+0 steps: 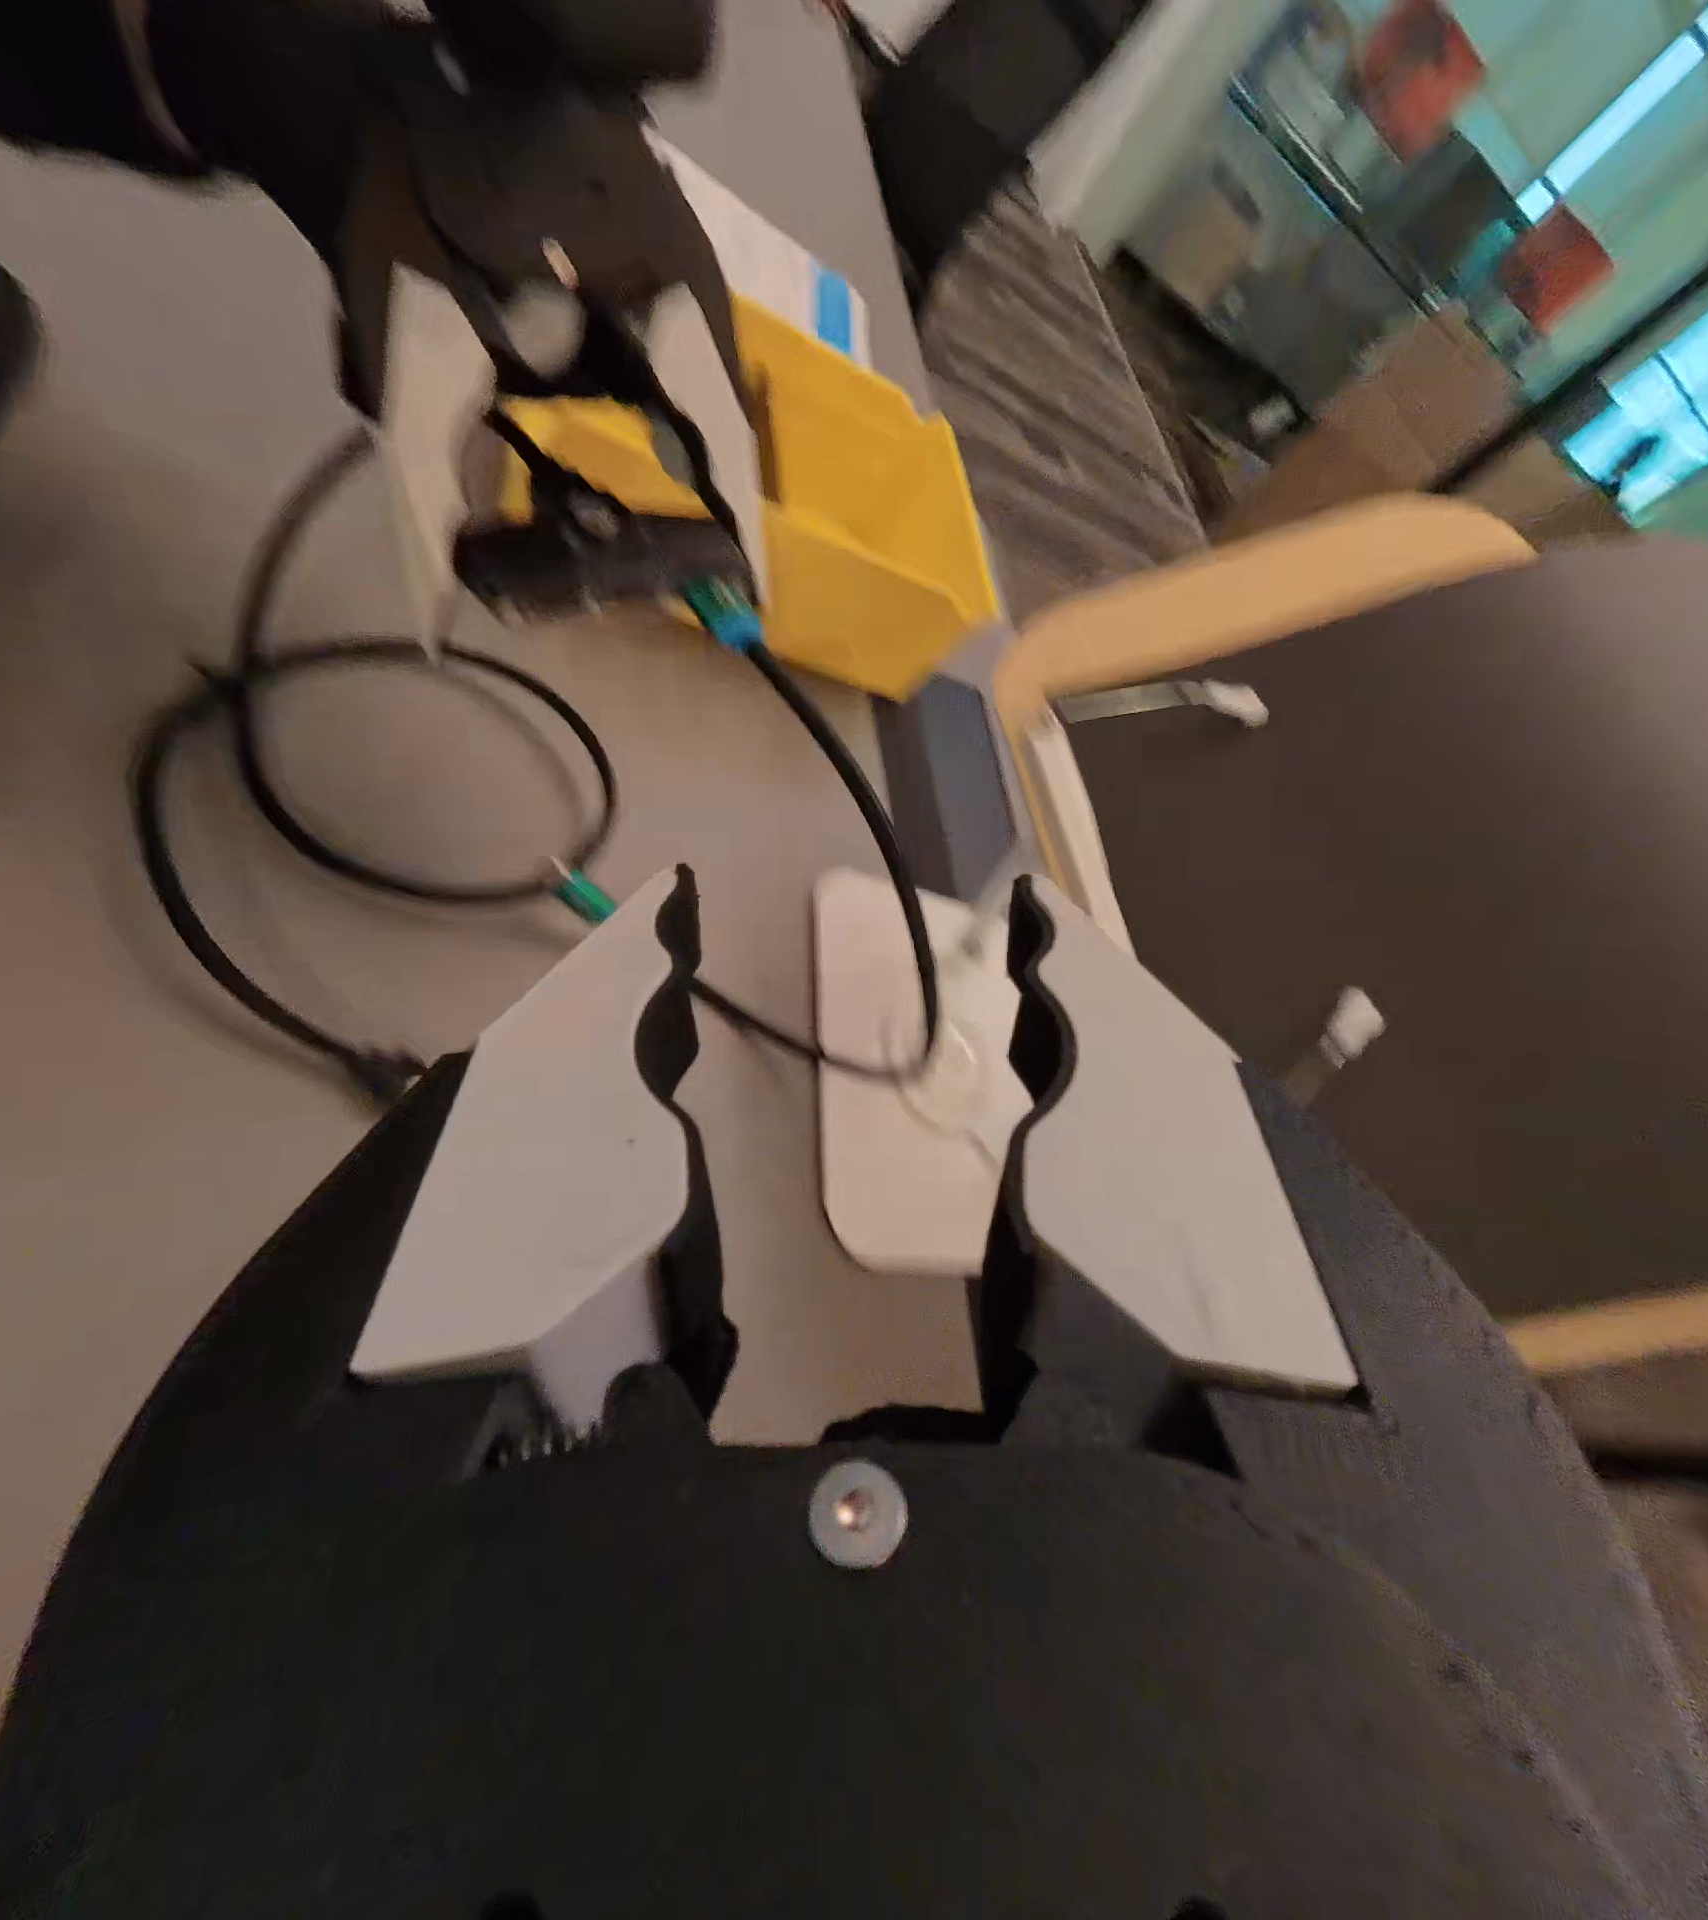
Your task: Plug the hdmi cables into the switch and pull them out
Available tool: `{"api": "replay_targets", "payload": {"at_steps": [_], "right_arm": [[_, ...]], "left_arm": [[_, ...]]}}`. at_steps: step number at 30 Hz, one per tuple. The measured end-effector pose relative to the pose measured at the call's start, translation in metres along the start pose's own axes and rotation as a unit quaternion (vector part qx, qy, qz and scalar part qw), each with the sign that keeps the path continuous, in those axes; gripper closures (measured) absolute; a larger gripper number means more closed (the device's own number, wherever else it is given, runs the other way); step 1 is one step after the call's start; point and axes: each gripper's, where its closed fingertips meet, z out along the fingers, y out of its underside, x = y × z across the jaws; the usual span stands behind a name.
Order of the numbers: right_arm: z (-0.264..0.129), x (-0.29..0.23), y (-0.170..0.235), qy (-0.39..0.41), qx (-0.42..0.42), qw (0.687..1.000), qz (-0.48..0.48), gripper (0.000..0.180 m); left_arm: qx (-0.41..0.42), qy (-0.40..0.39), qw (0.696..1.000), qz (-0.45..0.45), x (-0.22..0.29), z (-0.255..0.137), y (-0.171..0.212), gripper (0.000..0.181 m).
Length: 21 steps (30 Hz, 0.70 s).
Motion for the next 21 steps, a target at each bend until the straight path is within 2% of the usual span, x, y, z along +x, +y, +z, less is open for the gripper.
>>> {"api": "replay_targets", "payload": {"at_steps": [5,12,17,21], "right_arm": [[0.076,-0.024,-0.036,-0.091,0.033,0.995,0.004,0.126],[0.135,-0.042,-0.028,-0.17,0.05,0.982,0.062,0.133],[0.156,-0.053,-0.009,-0.173,0.032,0.983,0.044,0.15],[0.156,-0.044,-0.006,-0.124,0.007,0.992,-0.009,0.149]], "left_arm": [[0.005,-0.005,1.0,0.001,0.001,-0.005,0.002,0.057],[0.016,-0.014,1.0,0.01,0.005,-0.011,0.004,0.057],[0.006,-0.025,1.0,0.015,0.003,-0.008,0.011,0.057],[0.004,-0.025,1.0,0.012,0.002,-0.004,0.013,0.057]]}}
